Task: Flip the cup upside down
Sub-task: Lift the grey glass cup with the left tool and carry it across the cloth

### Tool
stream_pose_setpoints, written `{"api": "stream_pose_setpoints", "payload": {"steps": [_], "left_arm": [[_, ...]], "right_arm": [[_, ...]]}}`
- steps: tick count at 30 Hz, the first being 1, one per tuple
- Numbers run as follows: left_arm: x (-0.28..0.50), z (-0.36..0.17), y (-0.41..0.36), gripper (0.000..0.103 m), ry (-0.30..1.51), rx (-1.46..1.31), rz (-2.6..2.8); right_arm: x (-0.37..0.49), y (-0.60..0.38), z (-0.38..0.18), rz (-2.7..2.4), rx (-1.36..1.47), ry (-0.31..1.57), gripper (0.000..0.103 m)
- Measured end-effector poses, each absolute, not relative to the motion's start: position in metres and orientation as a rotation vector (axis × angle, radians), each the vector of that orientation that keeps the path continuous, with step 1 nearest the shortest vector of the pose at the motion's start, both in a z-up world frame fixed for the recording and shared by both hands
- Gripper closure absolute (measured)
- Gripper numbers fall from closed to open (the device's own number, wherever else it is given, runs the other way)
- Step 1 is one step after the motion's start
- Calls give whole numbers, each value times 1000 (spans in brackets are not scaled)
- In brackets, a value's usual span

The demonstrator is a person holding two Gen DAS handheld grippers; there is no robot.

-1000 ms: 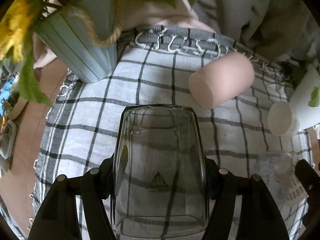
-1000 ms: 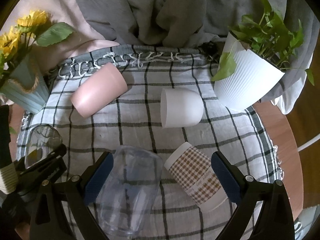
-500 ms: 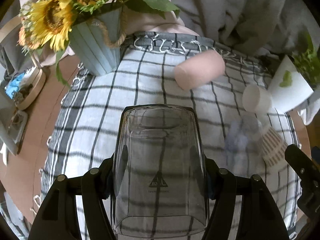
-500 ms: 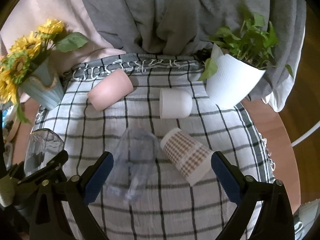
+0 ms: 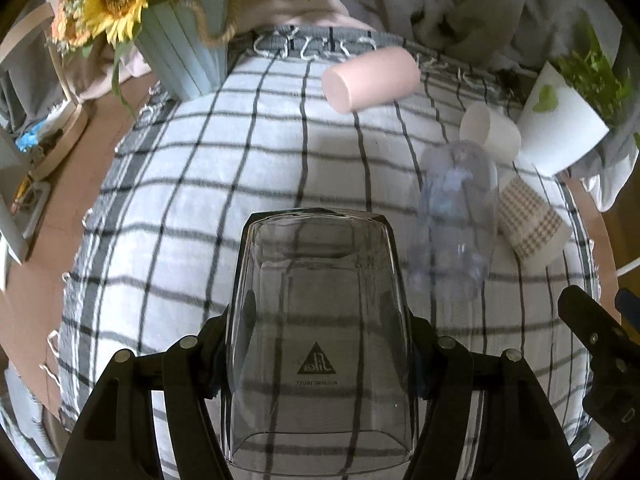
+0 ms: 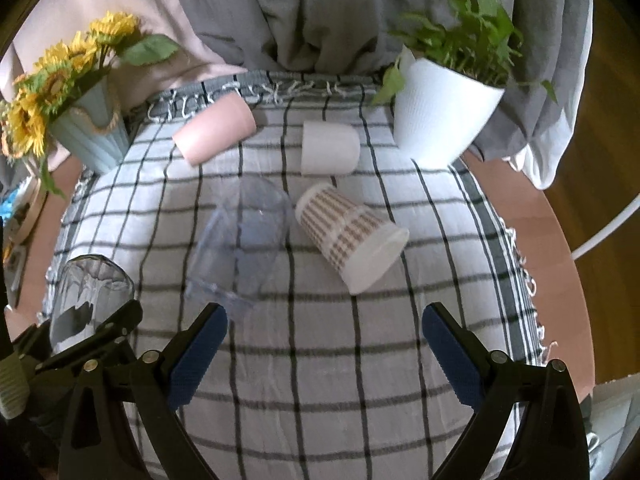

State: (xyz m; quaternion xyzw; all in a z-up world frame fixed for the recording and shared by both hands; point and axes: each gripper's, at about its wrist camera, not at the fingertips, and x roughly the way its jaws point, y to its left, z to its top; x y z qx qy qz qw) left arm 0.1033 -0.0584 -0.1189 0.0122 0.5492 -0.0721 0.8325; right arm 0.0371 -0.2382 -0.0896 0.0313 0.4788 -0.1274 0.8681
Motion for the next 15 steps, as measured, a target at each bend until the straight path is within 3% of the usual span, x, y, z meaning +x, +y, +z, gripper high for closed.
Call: {"api": "stream_pose_setpoints", "payload": {"steps": [15], "left_arm": [[78,-154,-68,36,1248,51,-148]], "right_arm": [[18,-248,-134,-262,76,1123,4]]}}
